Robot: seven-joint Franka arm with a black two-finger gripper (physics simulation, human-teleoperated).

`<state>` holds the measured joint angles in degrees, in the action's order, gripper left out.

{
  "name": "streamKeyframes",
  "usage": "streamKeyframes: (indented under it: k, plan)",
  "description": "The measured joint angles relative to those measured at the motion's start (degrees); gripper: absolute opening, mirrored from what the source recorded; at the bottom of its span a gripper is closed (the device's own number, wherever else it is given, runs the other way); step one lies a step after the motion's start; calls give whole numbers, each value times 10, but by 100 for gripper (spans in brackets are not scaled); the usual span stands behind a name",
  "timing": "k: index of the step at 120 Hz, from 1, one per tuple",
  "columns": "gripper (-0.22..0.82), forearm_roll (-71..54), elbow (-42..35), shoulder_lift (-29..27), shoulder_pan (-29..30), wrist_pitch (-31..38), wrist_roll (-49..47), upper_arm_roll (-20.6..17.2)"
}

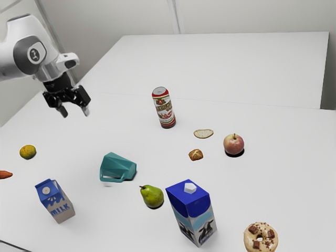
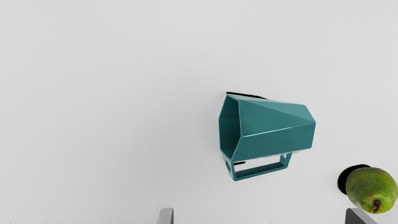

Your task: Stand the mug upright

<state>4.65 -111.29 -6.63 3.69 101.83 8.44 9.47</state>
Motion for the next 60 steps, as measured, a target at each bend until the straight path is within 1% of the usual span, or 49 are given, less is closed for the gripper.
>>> streamKeyframes:
  k: [18, 31, 60]
  plan:
    - [60, 81, -65, 2, 23, 3, 2, 0]
    - [60, 120, -93, 18, 39, 4, 3, 0]
    - [60, 171, -98, 66, 49, 7, 6, 1]
